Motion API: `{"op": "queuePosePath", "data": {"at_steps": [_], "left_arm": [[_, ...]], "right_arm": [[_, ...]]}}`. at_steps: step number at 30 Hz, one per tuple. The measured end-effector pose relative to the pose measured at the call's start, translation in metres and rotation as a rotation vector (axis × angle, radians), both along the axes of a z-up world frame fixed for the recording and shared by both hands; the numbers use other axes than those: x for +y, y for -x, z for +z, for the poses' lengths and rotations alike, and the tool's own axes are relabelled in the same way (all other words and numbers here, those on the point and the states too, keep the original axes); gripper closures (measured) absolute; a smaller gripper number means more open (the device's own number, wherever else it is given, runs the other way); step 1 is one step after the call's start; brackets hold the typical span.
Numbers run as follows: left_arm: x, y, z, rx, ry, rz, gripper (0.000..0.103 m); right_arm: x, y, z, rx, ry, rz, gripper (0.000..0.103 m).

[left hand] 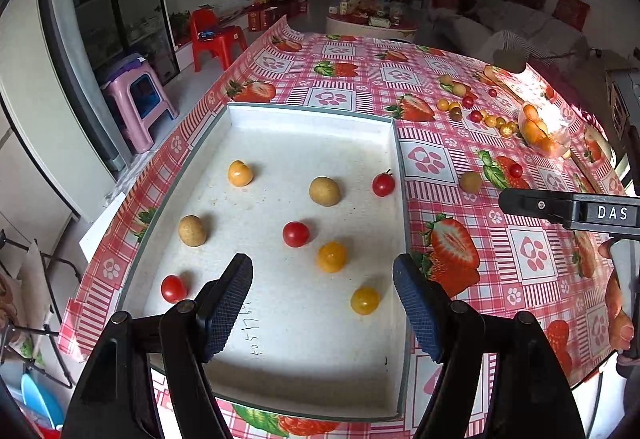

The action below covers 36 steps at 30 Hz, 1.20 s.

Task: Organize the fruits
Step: 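Move both open tools back over the table toward the remaining fruits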

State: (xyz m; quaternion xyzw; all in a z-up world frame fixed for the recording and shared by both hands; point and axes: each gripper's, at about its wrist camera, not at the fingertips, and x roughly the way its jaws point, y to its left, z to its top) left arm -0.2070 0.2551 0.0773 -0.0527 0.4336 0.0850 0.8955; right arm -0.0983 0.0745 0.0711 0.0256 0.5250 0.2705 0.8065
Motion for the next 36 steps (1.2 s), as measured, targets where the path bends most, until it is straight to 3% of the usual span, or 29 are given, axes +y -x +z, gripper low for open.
{"op": "queuePosePath", "data": {"at_steps": [8,15,25,36], "left_arm": [[-0.053,-0.023,0.008,0.004,-0.006,-0.092,0.029],[-0.099,-0.054,-0.002,0.029,0.006,-0.141,0.029],[-0.122,-0.106,-0.045,0.119,-0.030,-0.113,0.029],[-0.123,-0.148,-0.063,0.142,-0.040,-0.114,0.029]], "right_arm": [[-0.070,-0.013,-0.023,0.018,0.077,-0.167,0.018],[-0.100,-0.024,-0.034,-0.014,0.119,-0.227,0.018],[-0.098,-0.053,-0.049,-0.037,0.147,-0.230,0.018],[-0.073,-0.083,-0.055,-0.085,0.203,-0.167,0.018]]}}
